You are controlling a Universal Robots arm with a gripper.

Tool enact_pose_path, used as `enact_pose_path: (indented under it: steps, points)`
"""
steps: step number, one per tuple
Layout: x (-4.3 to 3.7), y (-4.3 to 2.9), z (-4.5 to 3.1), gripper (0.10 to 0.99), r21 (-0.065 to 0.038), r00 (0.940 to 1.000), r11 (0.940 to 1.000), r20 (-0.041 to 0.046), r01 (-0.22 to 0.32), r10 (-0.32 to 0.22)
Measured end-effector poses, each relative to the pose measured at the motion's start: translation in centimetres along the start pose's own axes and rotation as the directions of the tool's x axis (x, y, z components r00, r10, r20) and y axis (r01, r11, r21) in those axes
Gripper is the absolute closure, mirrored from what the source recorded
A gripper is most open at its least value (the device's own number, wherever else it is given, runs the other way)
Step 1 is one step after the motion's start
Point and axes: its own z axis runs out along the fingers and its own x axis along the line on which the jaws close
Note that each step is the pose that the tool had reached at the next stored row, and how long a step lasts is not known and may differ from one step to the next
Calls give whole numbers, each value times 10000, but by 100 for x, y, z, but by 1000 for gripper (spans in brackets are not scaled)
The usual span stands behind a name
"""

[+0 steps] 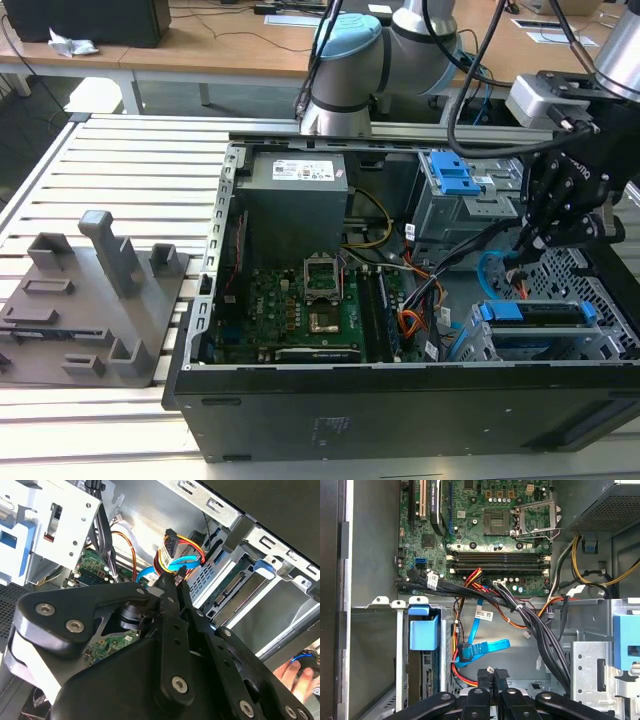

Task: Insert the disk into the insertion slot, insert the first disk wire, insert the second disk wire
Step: 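Insert the first disk wire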

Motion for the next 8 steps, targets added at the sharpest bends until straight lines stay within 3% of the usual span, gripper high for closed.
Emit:
enact_pose_path:
  steps: [3, 5, 8]
  points:
    - [0, -5, 2, 925, 0, 10000, 10000, -3, 1, -1]
    - [0, -60, -1, 925, -10, 10000, 10000, -2, 0, 0]
    - [15, -81, -2, 925, -12, 10000, 10000, -4, -1, 1]
